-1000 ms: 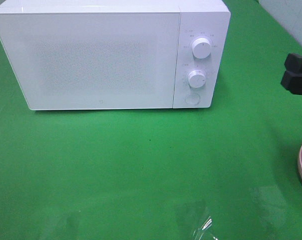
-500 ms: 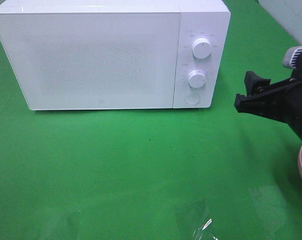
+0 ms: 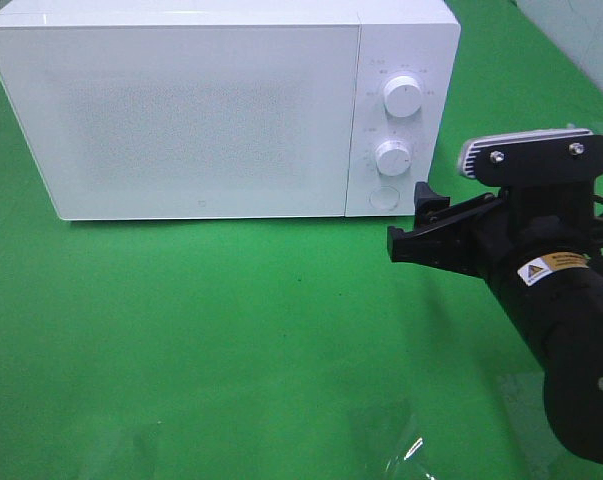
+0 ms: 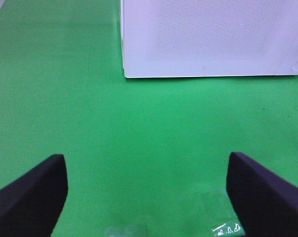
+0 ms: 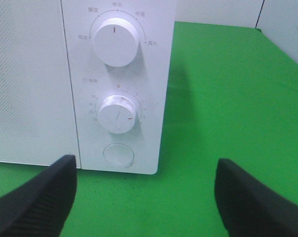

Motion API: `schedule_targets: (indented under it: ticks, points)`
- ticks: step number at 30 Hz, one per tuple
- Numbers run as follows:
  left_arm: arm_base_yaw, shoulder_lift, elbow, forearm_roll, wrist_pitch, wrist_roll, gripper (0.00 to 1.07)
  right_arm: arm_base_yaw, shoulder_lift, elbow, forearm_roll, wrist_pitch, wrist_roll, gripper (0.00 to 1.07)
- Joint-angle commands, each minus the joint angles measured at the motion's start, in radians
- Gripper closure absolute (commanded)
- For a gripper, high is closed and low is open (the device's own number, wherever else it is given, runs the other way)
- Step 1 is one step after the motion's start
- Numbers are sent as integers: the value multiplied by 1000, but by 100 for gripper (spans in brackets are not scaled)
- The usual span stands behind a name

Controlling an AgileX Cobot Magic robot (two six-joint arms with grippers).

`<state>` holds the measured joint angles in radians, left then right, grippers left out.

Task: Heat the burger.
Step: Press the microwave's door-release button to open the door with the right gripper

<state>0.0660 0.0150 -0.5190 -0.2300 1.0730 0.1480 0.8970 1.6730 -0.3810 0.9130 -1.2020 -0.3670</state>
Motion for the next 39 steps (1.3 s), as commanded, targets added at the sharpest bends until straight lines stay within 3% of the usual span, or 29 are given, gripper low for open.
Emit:
schedule_targets:
  ticks: [1, 16, 22, 24, 27, 28, 29, 30, 34, 39]
  points:
    - [2, -4, 3, 1, 0, 2, 26, 4, 20, -26, 4, -89, -4, 34]
    - [2, -4, 3, 1, 0, 1, 26, 4, 131, -86, 2, -70, 93, 34]
    - [2, -4, 3, 1, 0, 2, 26, 4, 136, -86, 3, -66, 360, 41]
    - [2, -4, 3, 1, 0, 2, 26, 4, 136, -86, 2, -61, 557, 53]
    - [2, -4, 3, 1, 0, 2, 26, 4, 136, -86, 2, -51, 695, 61]
    - [2, -4, 3, 1, 0, 2, 26, 4, 136, -86, 2, -38, 853, 69]
    - [2, -4, 3, 1, 0, 2, 26, 4, 136, -86, 2, -38, 853, 69]
    - [2, -4, 3, 1, 0, 2, 26, 4, 136, -86, 2, -32, 994, 77]
    - [2, -4, 3, 1, 0, 2, 26, 4, 136, -86, -1, -33, 1244, 90]
    - [2, -4, 3, 1, 0, 2, 26, 4, 136, -86, -1, -15, 1385, 101]
